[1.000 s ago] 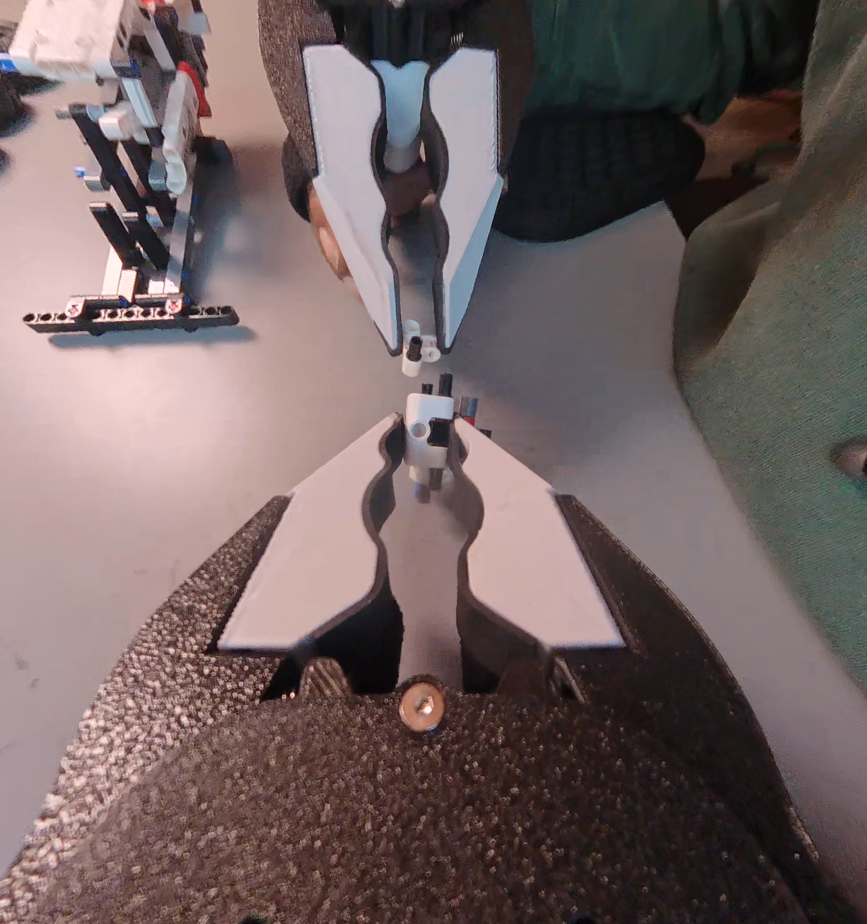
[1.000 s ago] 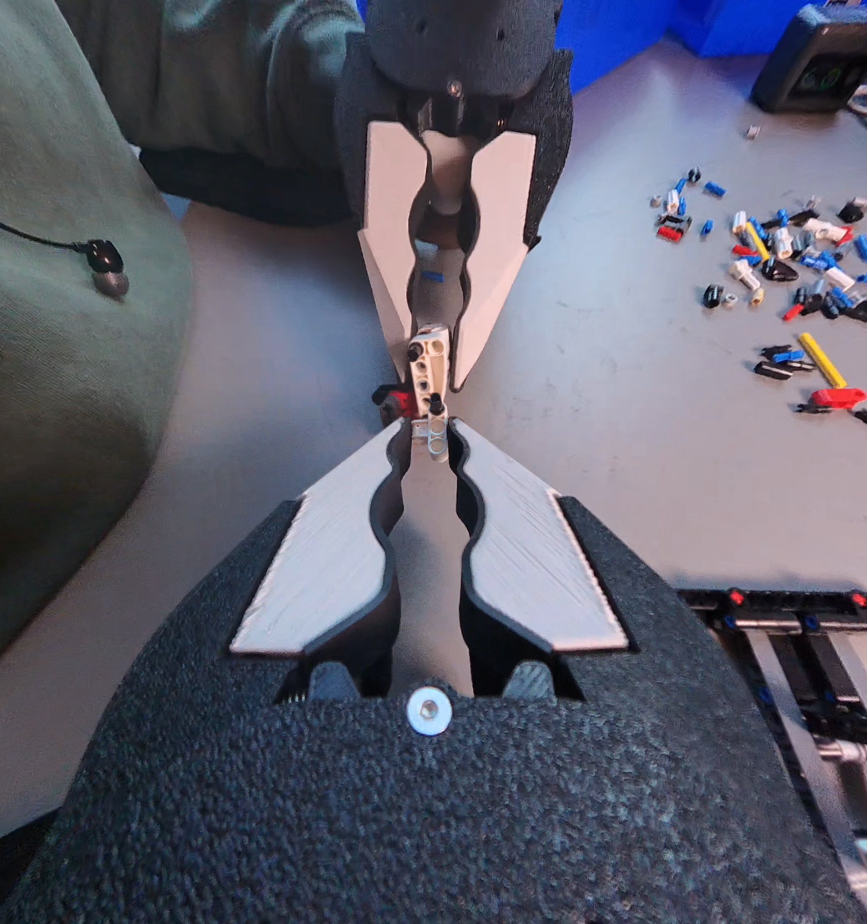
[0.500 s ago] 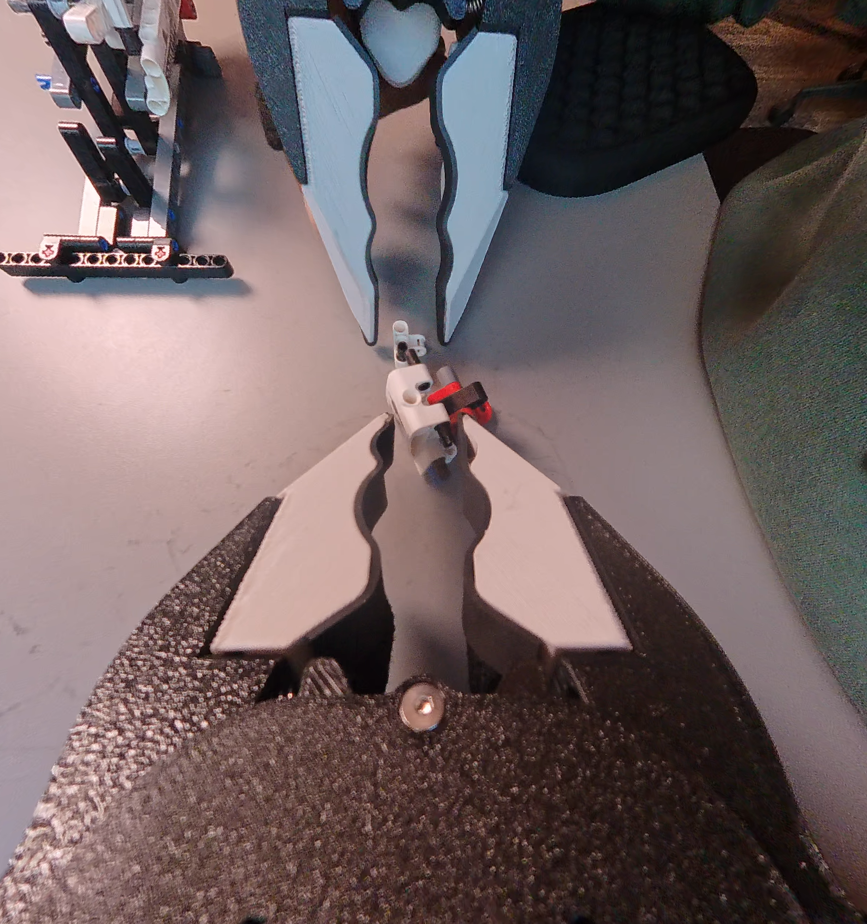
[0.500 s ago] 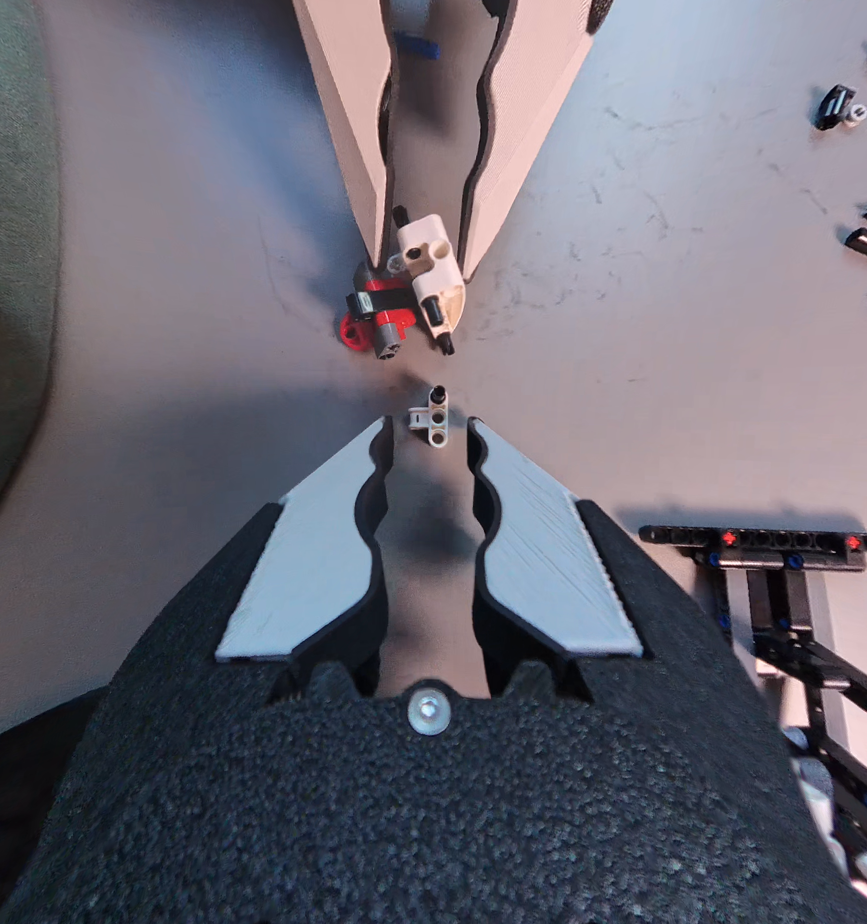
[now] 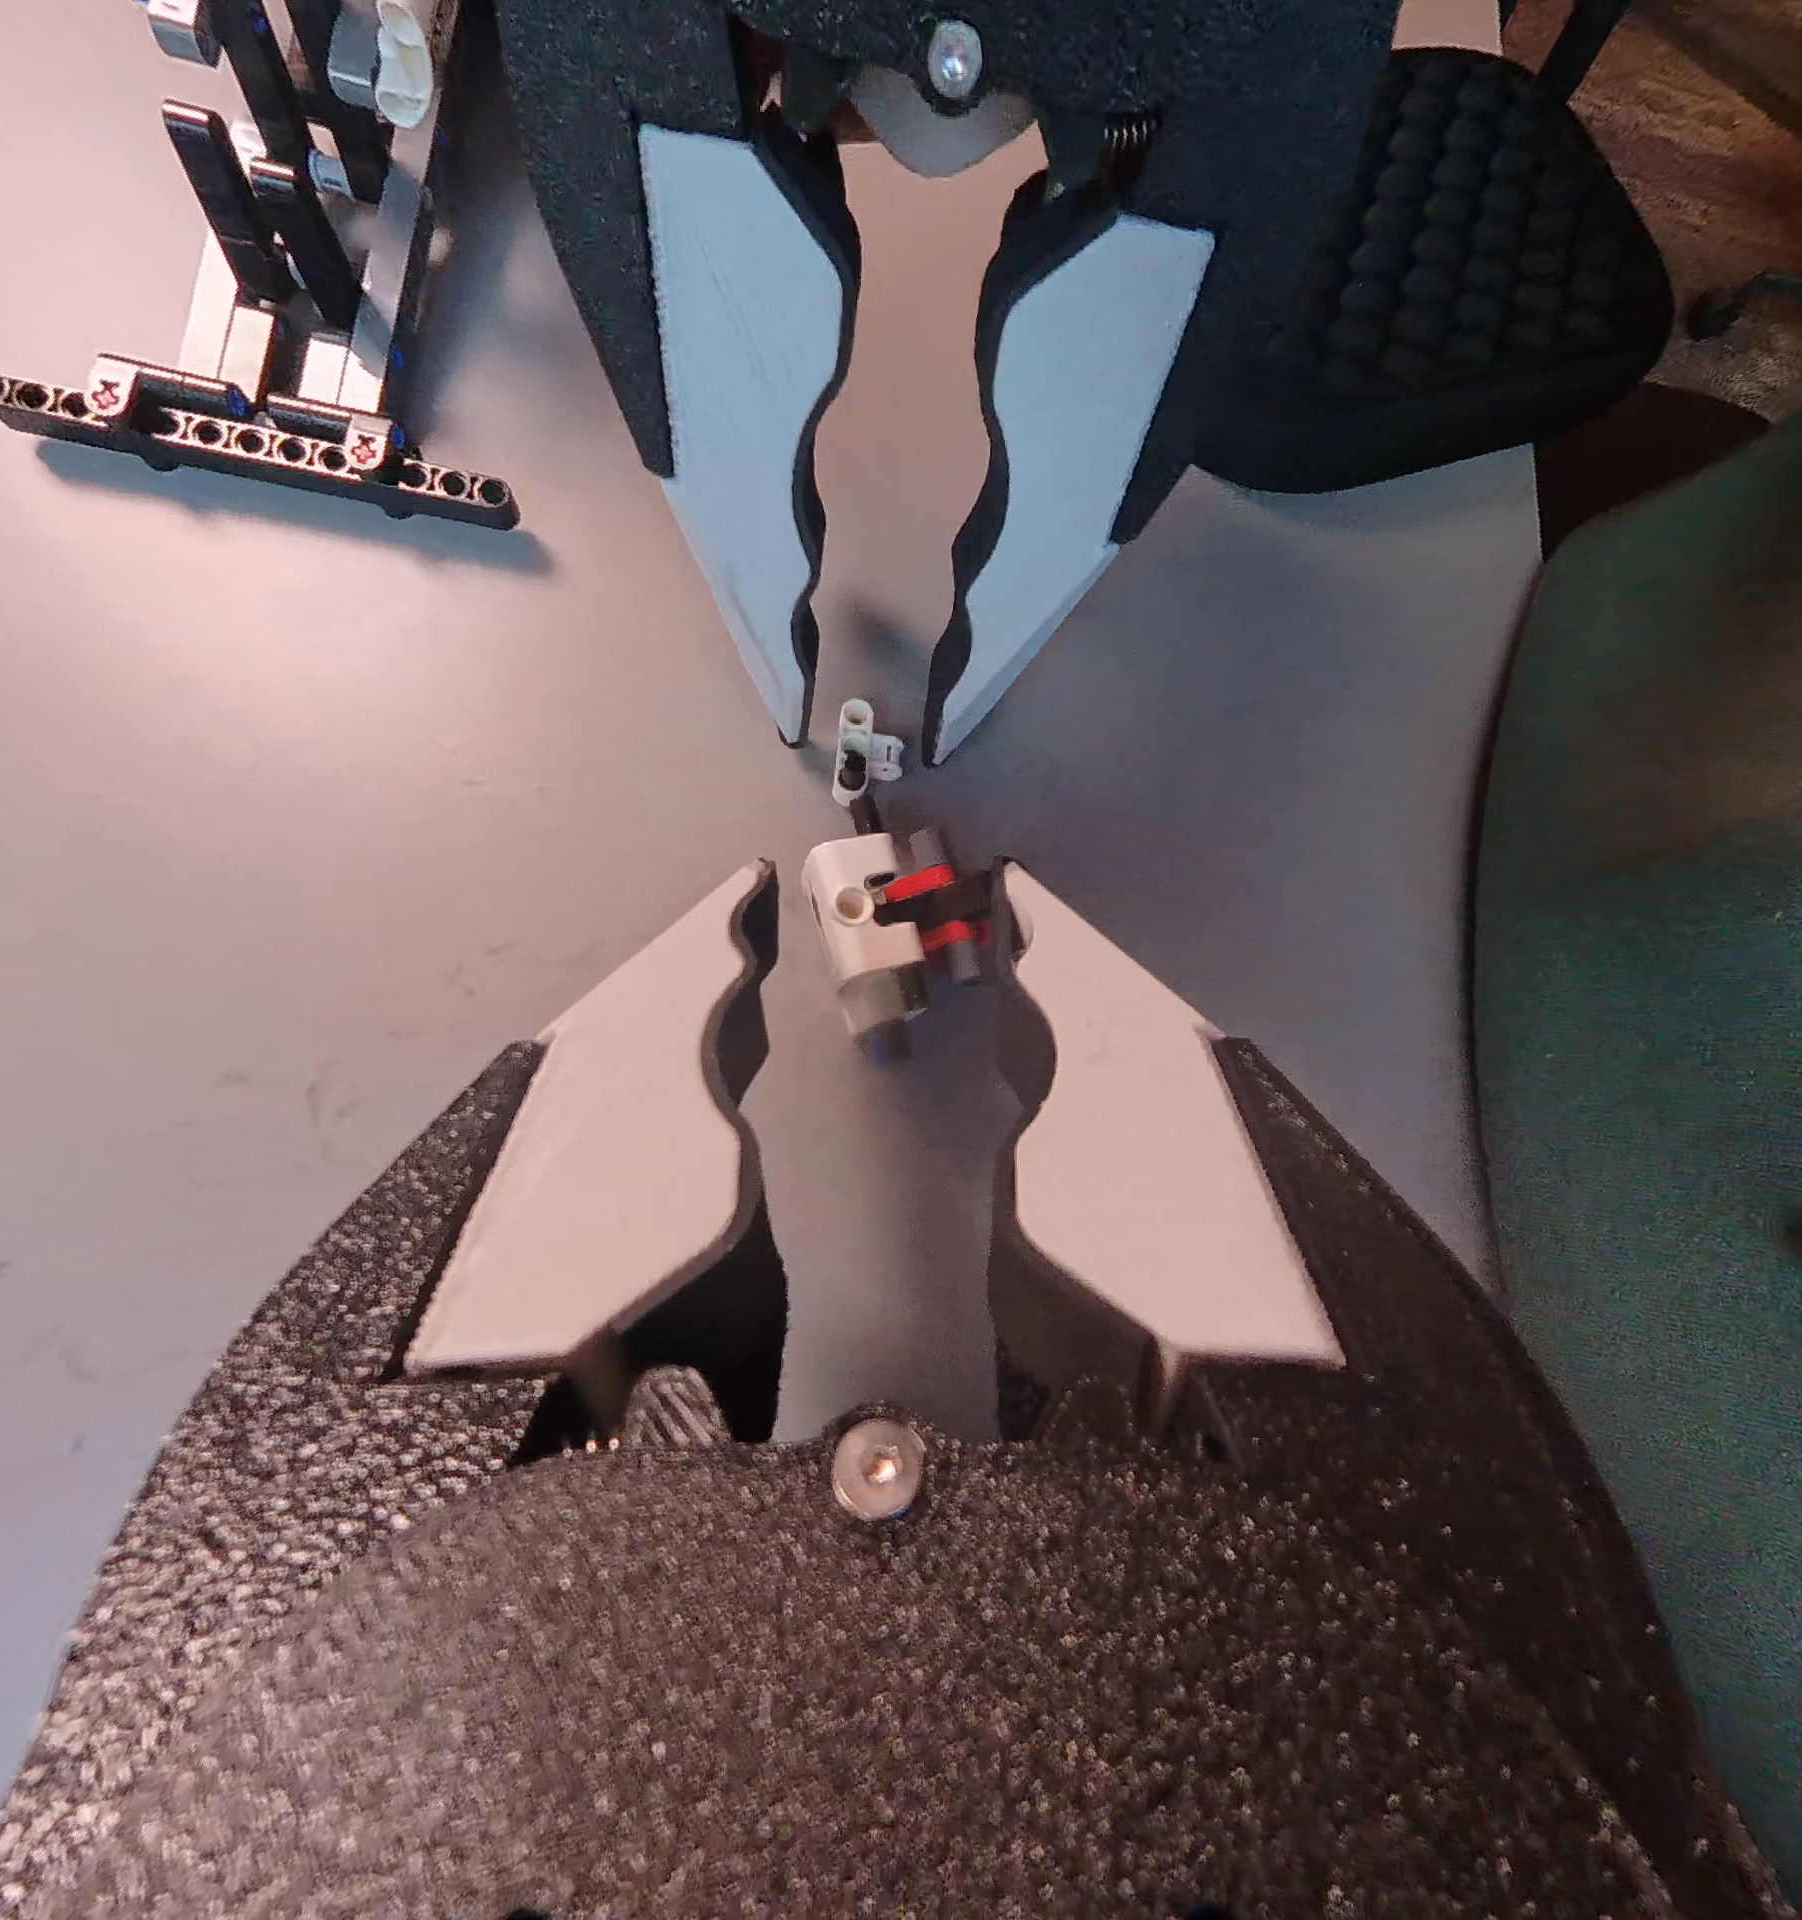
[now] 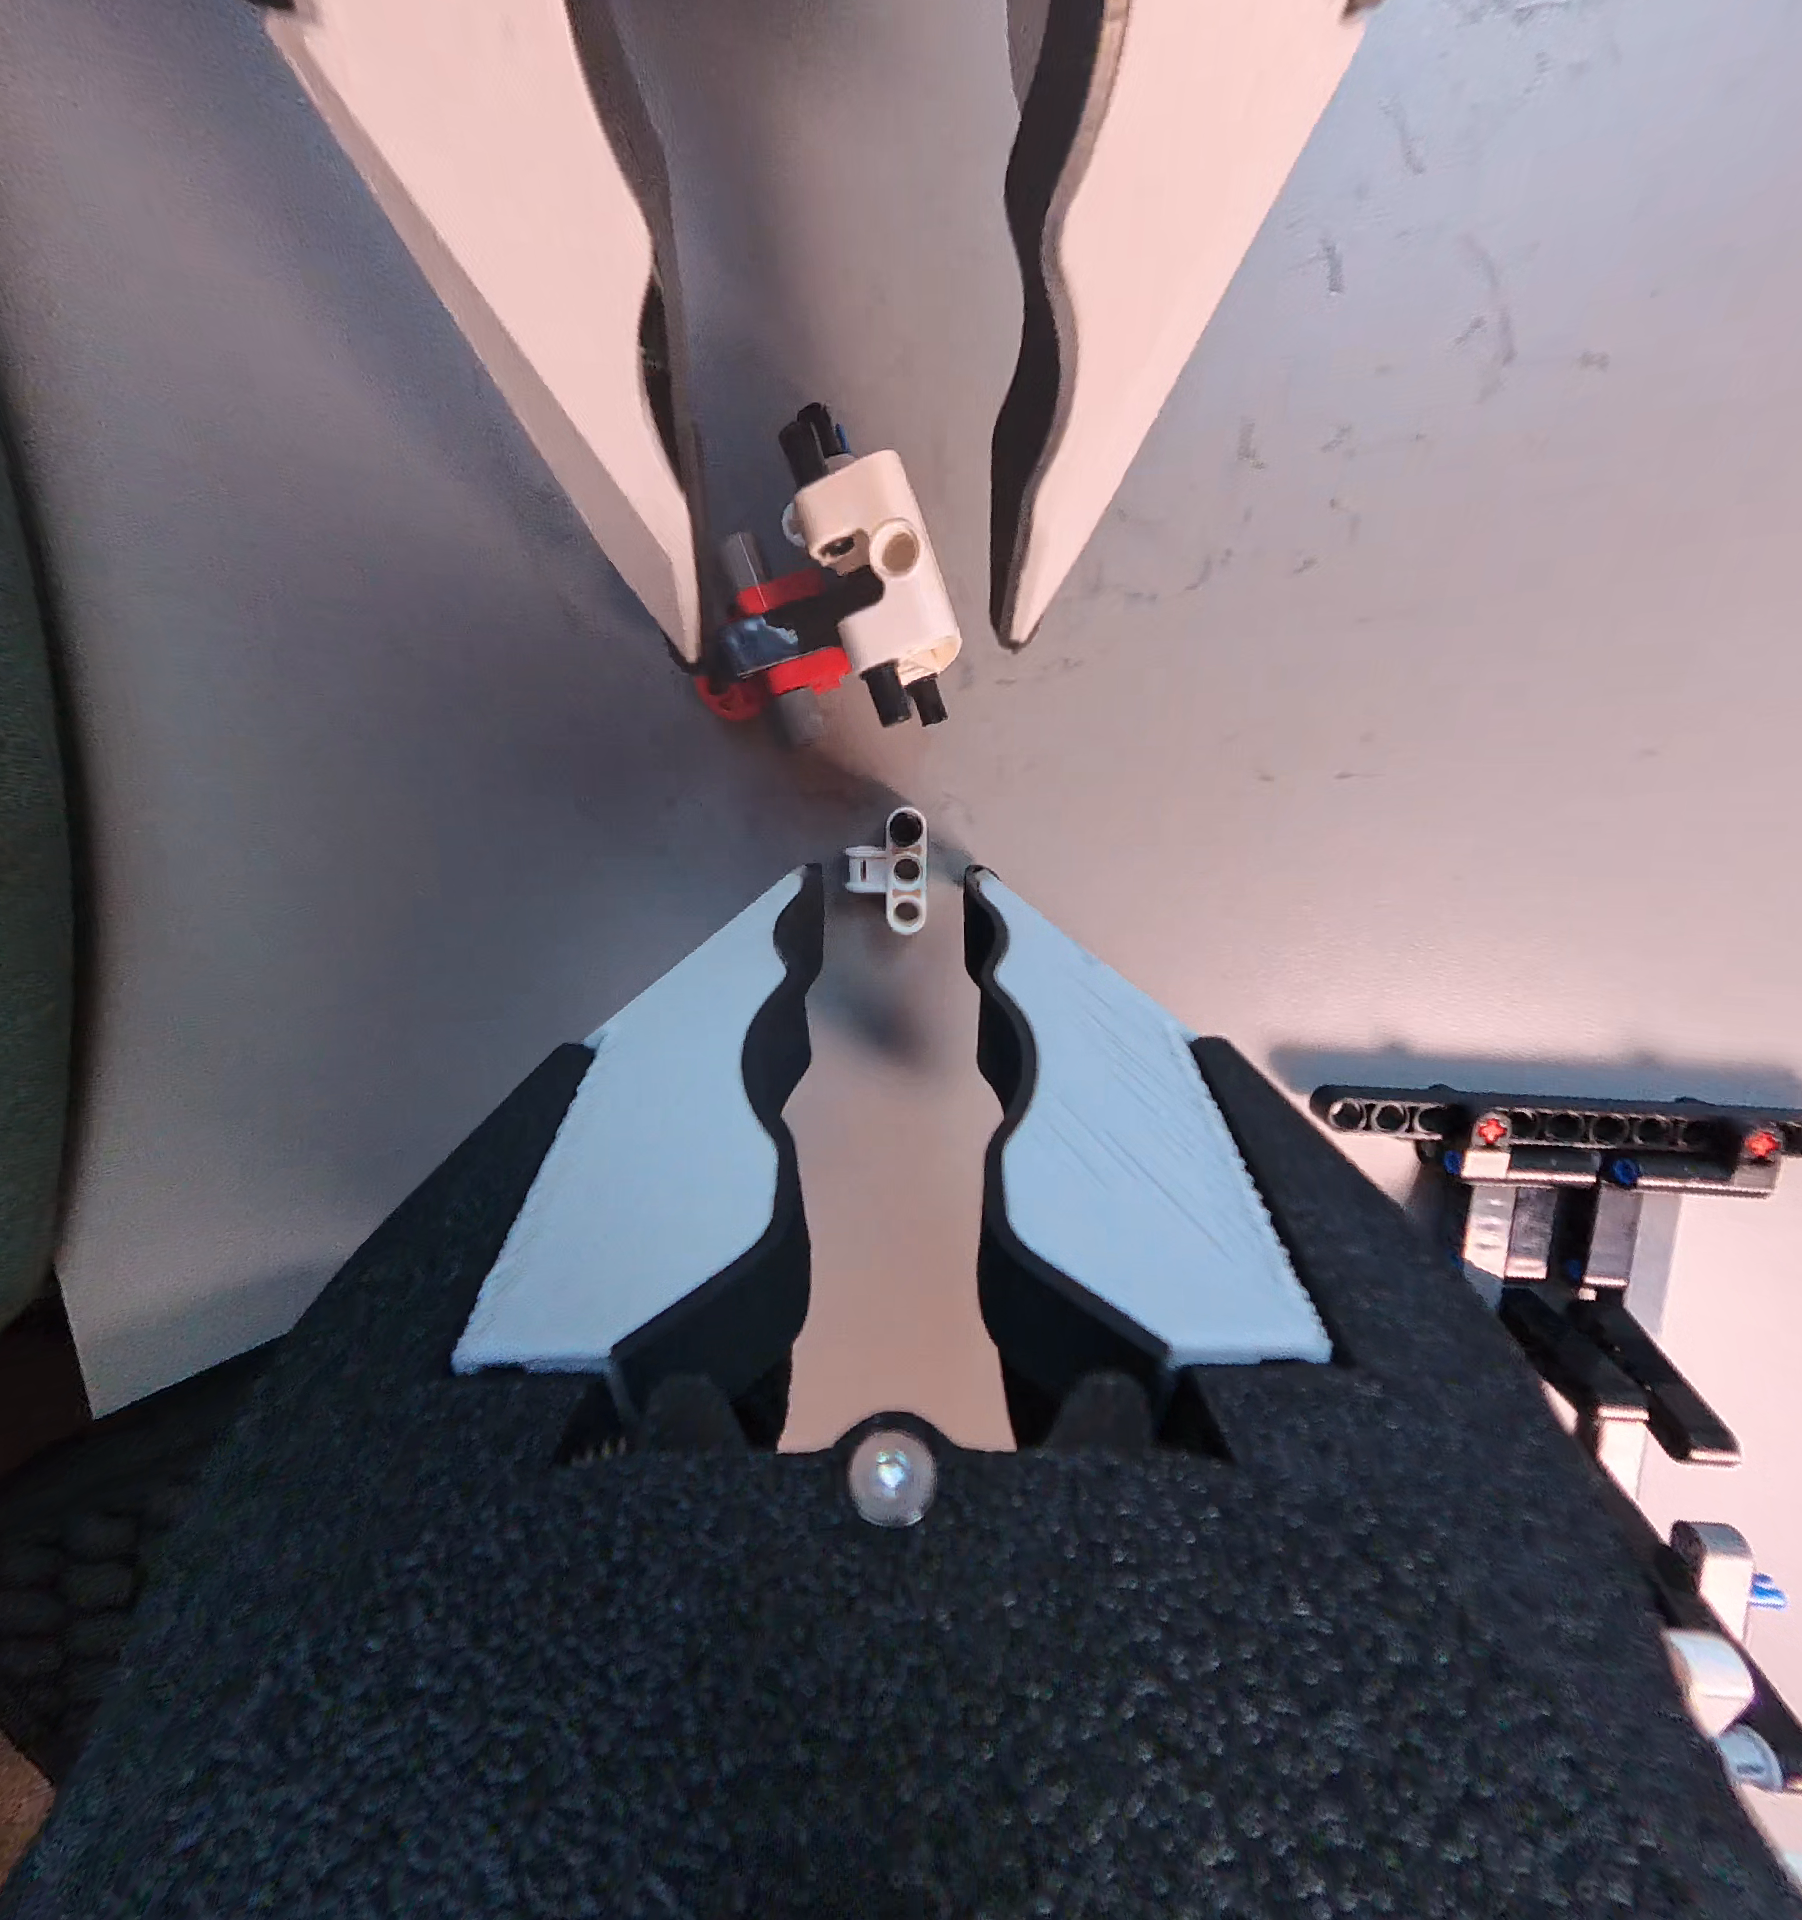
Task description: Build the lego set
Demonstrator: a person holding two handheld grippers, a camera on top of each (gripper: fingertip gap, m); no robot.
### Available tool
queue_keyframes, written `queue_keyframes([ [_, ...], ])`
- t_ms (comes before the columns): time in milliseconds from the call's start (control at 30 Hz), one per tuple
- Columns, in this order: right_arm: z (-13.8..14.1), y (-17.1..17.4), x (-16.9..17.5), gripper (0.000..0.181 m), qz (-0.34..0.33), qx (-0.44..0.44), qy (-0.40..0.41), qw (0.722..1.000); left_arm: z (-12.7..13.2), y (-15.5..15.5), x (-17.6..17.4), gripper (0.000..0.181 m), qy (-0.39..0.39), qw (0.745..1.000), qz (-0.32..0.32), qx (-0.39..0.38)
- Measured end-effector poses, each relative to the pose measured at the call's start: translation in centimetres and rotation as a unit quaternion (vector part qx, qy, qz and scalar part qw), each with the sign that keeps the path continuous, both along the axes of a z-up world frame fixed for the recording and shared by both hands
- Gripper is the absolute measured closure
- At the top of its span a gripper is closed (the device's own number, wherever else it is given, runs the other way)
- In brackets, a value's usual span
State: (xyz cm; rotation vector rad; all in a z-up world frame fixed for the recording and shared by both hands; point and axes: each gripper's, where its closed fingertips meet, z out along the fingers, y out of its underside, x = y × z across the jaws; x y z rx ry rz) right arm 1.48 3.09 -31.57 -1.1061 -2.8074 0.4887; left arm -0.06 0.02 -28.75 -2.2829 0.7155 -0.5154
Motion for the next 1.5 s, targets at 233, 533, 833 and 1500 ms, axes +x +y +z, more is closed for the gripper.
queue_keyframes([
  [233, 0.3, 0.4, 0.3, 0.16, 0.002, -0.002, 0.004, 1.0, -0.7, -0.1, -0.1, 0.146, 0.002, 1.0, 0.013, -0.025],
  [533, -0.2, 0.5, -0.2, 0.174, 0.032, 0.002, 0.012, 0.999, -1.0, -0.3, -0.4, 0.163, -0.014, 0.999, 0.01, -0.039],
  [833, 4.3, -0.3, -0.9, 0.174, -0.026, -0.224, 0.211, 0.951, 1.5, -0.4, 0.2, 0.165, -0.1, 0.994, -0.017, 0.049],
  [1500, 11.3, -1.4, -1.0, 0.174, -0.068, -0.422, 0.317, 0.847, 8.4, 0.5, -0.2, 0.165, -0.25, 0.944, -0.022, 0.212],
])
